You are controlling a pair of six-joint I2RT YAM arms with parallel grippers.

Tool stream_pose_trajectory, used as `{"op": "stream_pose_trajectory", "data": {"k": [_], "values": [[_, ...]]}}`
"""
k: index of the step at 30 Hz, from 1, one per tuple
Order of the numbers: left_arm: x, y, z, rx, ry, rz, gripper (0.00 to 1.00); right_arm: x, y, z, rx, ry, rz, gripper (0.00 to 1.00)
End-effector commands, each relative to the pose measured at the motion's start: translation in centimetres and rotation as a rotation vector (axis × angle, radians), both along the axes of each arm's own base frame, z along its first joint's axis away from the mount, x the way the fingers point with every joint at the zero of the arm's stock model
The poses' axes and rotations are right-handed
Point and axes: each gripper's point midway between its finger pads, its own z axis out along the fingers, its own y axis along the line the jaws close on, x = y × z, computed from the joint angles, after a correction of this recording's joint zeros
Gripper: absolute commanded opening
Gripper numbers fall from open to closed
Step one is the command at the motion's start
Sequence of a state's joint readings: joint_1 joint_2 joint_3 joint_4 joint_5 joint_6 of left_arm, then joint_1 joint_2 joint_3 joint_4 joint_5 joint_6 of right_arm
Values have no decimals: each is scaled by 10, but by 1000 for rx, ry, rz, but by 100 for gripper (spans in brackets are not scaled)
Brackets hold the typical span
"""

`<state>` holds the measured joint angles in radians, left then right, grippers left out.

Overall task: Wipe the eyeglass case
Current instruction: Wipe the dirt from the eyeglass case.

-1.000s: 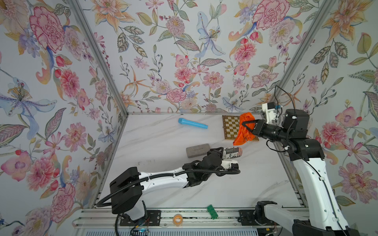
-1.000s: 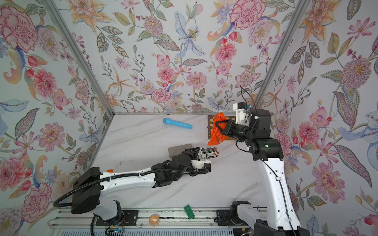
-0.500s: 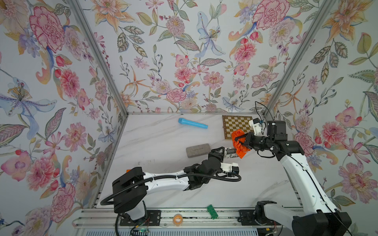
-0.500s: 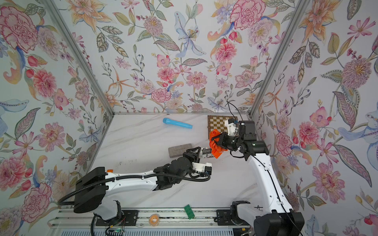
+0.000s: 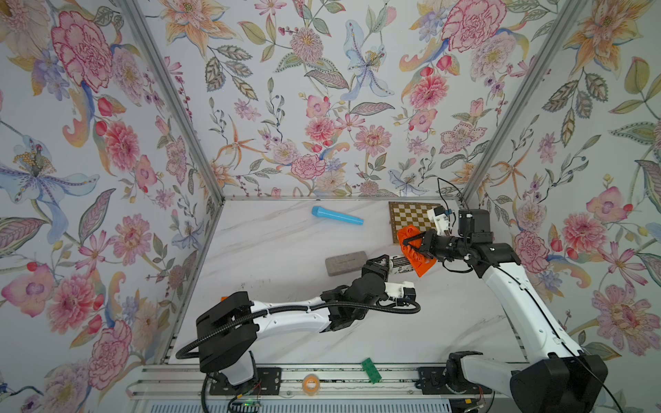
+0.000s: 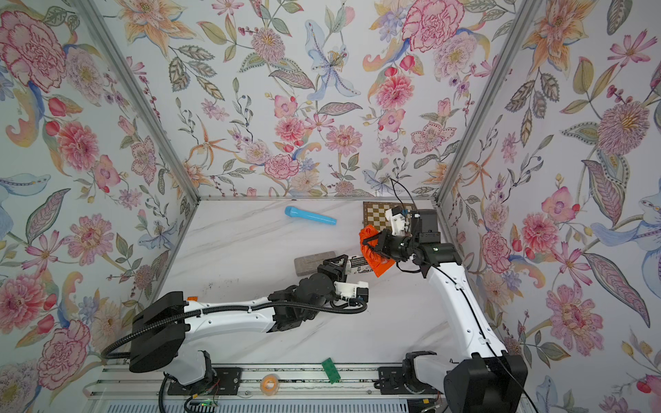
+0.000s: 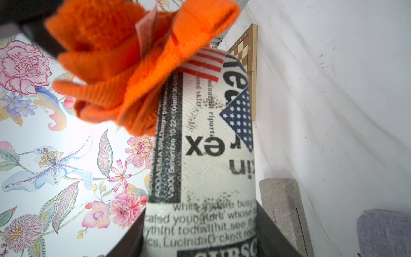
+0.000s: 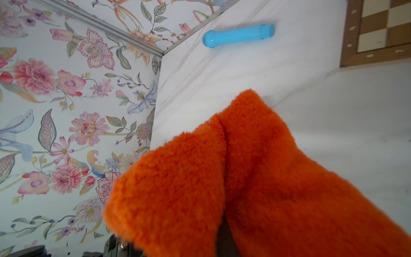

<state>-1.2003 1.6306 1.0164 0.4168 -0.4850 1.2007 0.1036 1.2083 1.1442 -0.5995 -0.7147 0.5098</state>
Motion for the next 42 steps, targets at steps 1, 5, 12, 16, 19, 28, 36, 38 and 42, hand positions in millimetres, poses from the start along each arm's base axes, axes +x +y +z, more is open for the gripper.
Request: {"op": "stream_pose_trajectory", "data": {"k": [1, 5, 12, 16, 19, 28, 36, 38, 42], "values": [[8, 4, 71, -247, -73, 45, 33, -29, 34, -14, 18, 85, 119, 0], [11, 3, 66, -244, -66, 49, 33, -46, 87, -17, 52, 100, 251, 0], [10, 11, 62, -244, -58, 51, 33, -13, 7, -20, 4, 94, 69, 0], [12, 13, 62, -252, -62, 58, 33, -26, 40, -26, 21, 123, 155, 0], [14, 14, 64, -265, -61, 63, 33, -37, 83, -19, 126, 124, 235, 0], [15, 28, 71, -297, -42, 86, 33, -32, 42, -22, 64, 122, 177, 0], [24, 53, 71, -448, 103, 156, 33, -25, -30, 20, 4, -54, -55, 0], [27, 57, 67, -528, 219, 167, 33, -26, -36, 38, -8, -128, -102, 0], [26, 53, 67, -746, 619, 78, 34, -27, -35, 61, 62, -238, -151, 0]]}}
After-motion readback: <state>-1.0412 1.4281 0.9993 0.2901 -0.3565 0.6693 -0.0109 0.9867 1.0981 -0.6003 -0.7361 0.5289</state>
